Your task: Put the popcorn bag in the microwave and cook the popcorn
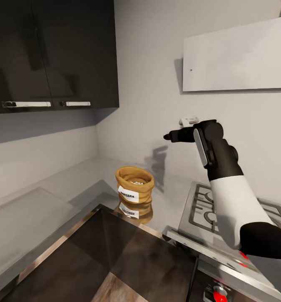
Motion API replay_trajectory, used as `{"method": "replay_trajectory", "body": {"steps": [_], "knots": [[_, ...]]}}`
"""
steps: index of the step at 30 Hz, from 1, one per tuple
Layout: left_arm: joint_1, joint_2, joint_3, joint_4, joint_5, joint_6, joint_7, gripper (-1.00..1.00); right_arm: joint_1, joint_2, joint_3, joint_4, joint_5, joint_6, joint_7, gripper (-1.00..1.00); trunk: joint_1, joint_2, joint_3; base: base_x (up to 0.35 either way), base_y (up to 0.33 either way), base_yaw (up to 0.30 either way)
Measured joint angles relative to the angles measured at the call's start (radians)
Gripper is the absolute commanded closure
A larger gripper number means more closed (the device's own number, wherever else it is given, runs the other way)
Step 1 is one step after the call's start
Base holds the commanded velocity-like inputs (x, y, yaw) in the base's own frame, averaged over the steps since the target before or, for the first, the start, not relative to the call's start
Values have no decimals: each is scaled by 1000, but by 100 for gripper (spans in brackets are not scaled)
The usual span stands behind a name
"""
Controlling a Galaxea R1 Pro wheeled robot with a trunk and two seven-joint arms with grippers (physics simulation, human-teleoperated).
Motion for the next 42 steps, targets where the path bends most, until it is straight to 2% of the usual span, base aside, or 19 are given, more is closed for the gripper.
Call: {"method": "replay_trajectory", "body": {"steps": [13, 21, 22, 42], "knots": [[0, 2, 1, 0, 0, 0, 0, -100, 1, 7, 0, 13, 1, 0, -10, -100, 0, 0, 0, 0, -182, 25], [0, 2, 1, 0, 0, 0, 0, -100, 1, 5, -1, 62, 1, 0, -5, -100, 0, 0, 0, 0, -6, 256], [0, 2, 1, 0, -2, 0, 0, -100, 1, 4, -1, 72, 12, 0, -8, -100, 0, 0, 0, 0, 0, 269], [0, 0, 1, -1, -2, 0, 0, -100, 1, -5, -3, 79, 12, 0, -15, -100, 0, 0, 0, 0, 0, 269]]}}
